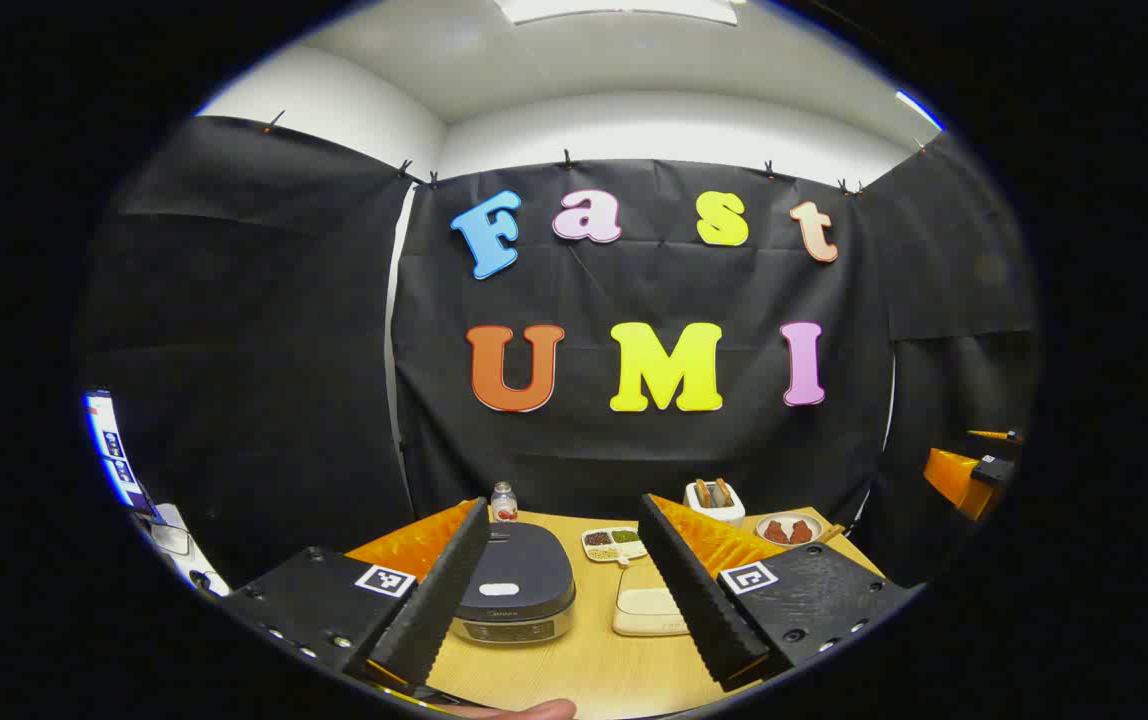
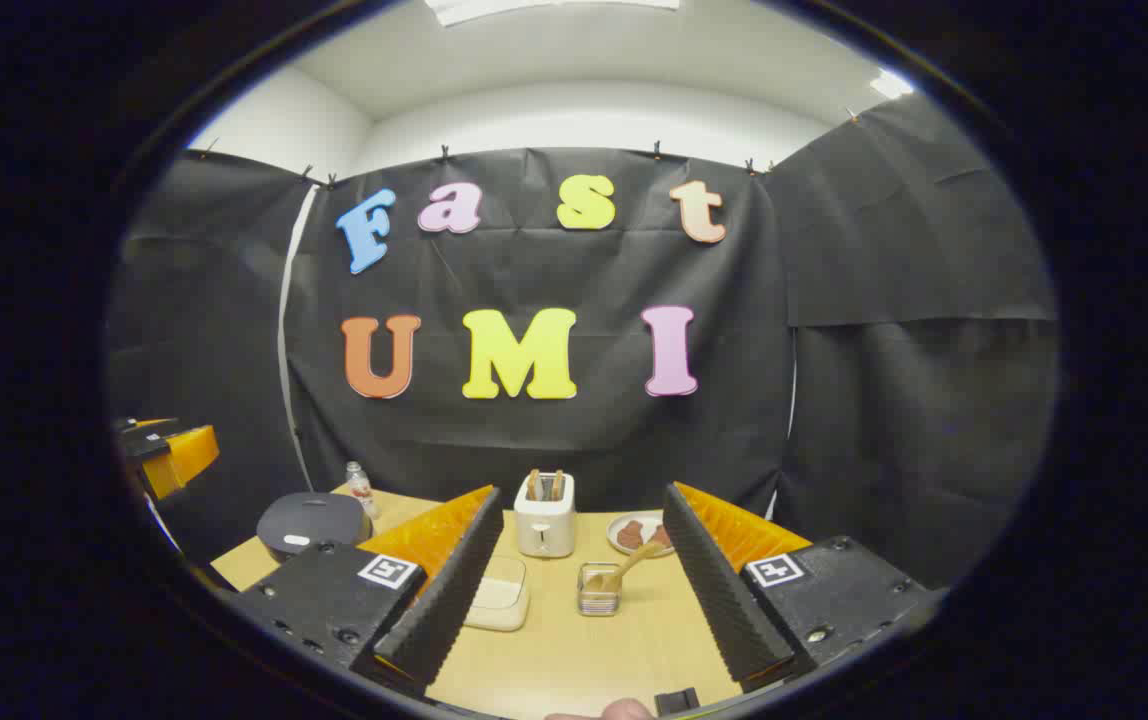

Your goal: Close the left gripper, press the button to open the rice cooker; take a wooden spoon from the chopstick holder with the right hand, scoop a spoonful of rice and pour it into the rice cooker, then put the wooden spoon back into the chopstick holder.

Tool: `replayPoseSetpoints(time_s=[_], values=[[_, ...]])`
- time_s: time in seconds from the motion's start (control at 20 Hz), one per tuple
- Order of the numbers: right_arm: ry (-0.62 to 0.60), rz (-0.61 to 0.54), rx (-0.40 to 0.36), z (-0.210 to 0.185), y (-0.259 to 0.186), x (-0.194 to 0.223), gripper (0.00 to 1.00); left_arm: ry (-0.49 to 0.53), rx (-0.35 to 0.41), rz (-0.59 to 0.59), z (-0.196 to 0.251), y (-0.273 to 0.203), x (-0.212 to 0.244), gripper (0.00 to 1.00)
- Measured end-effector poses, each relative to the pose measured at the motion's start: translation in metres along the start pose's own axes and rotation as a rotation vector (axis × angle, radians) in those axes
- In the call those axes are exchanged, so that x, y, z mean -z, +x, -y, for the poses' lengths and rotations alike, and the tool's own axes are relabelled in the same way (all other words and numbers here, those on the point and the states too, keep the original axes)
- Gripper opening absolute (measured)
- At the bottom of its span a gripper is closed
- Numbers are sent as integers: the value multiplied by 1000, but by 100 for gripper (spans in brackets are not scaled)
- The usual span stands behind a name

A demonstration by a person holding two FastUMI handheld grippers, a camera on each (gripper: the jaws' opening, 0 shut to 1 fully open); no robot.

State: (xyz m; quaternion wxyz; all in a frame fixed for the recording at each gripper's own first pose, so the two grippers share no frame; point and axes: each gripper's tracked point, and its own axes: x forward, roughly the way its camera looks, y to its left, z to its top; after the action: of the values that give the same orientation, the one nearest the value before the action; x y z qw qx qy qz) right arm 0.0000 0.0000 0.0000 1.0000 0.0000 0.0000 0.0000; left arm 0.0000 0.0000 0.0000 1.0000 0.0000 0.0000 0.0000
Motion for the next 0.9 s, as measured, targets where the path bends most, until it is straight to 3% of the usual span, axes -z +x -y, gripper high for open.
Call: replayPoseSetpoints(time_s=[0.9], values=[[-4, -26, 15, -15, 10, 0, 100, 52, -7, 15, -12, 13, 0, 95]])
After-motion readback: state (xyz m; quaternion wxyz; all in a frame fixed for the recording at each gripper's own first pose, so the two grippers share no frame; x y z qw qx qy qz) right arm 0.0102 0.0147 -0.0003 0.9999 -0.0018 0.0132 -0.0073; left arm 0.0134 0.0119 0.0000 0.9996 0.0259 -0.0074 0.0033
